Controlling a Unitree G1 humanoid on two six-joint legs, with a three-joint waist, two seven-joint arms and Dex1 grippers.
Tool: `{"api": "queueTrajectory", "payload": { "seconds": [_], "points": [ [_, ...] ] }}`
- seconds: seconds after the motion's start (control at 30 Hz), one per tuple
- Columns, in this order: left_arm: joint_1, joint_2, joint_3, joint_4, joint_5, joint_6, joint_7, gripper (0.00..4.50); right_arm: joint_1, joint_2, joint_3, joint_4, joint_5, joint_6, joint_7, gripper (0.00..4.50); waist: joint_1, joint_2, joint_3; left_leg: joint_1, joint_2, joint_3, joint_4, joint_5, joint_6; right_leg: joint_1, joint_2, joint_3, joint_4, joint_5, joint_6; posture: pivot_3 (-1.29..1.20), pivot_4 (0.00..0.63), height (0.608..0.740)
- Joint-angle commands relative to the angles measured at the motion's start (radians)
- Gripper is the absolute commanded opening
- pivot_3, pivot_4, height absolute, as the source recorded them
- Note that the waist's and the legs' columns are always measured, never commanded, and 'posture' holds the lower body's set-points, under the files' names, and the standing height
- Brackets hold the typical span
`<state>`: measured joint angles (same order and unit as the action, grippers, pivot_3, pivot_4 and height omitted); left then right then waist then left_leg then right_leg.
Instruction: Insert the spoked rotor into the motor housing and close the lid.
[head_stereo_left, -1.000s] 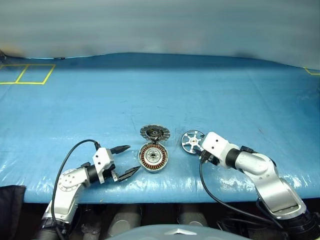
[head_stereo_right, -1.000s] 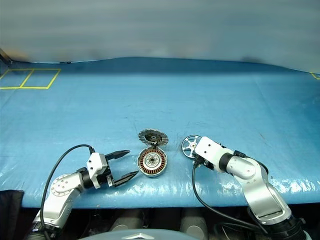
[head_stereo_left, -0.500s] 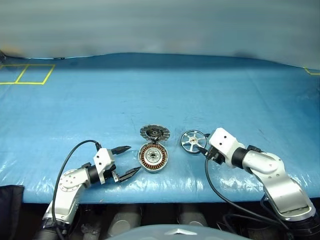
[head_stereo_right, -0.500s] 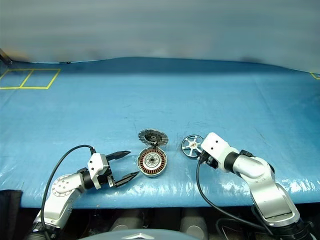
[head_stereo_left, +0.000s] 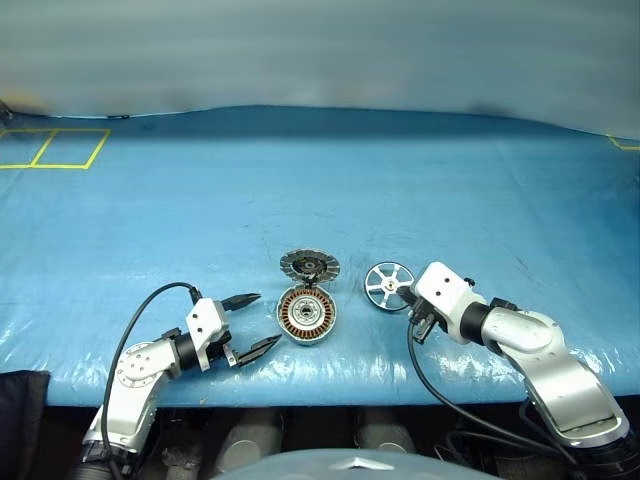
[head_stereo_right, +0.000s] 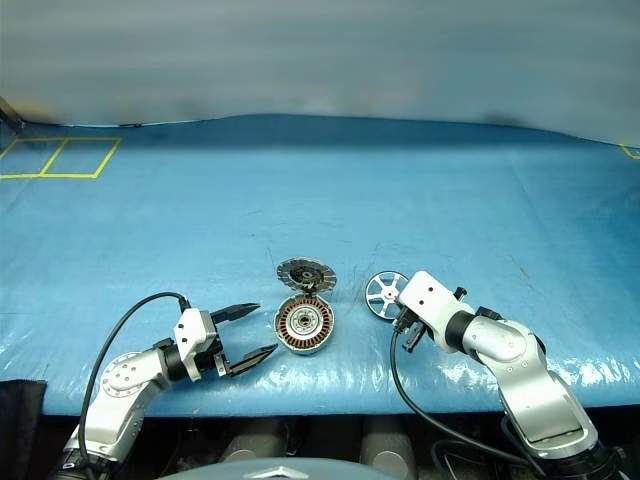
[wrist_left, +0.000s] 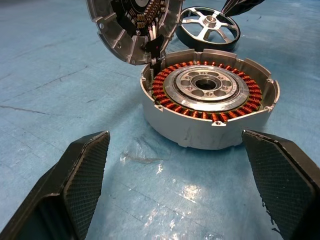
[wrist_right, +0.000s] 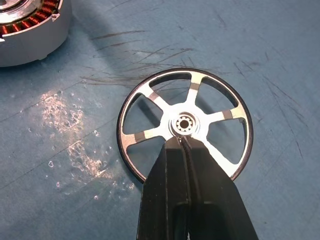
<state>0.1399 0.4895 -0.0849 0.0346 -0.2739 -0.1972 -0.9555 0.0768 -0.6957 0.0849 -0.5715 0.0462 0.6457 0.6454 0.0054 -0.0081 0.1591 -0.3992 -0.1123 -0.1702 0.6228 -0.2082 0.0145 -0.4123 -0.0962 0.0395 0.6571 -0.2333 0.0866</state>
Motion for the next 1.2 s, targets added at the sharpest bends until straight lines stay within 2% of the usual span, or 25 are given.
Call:
{"api": "queueTrajectory", "payload": {
  "seconds": [0.03,0.27,0.37,1.2],
  "points": [
    [0.002,0.009,0.002,-0.052,0.003,0.004,0.005,4.50,0.002,0.003,-0.009,-0.036,0.005,0.014,-0.013,0.04,0.000,0.000,0.000,0.000,0.000,0.000,0.000,0.000,0.000,0.000,0.000,0.000,0.000,0.000,0.000,0.00,0.150,0.740],
    [0.007,0.011,-0.001,-0.079,0.005,0.024,0.017,4.50,0.000,0.007,-0.005,-0.019,0.009,0.026,-0.023,0.04,0.000,0.000,0.000,0.000,0.000,0.000,0.000,0.000,0.000,0.000,0.000,0.000,0.000,0.000,0.000,0.00,0.150,0.740],
    [0.008,0.013,-0.001,-0.084,0.006,0.026,0.021,4.50,0.000,0.009,-0.003,-0.017,0.010,0.024,-0.027,0.60,0.000,0.000,0.000,0.000,0.000,0.000,0.000,0.000,0.000,0.000,0.000,0.000,0.000,0.000,0.000,0.00,0.150,0.740],
    [0.012,0.020,-0.002,-0.111,0.012,0.043,0.032,4.50,0.020,0.017,0.002,0.065,0.006,0.002,-0.048,0.60,0.000,0.000,0.000,0.000,0.000,0.000,0.000,0.000,0.000,0.000,0.000,0.000,0.000,0.000,0.000,0.00,0.150,0.740]
  ]
}}
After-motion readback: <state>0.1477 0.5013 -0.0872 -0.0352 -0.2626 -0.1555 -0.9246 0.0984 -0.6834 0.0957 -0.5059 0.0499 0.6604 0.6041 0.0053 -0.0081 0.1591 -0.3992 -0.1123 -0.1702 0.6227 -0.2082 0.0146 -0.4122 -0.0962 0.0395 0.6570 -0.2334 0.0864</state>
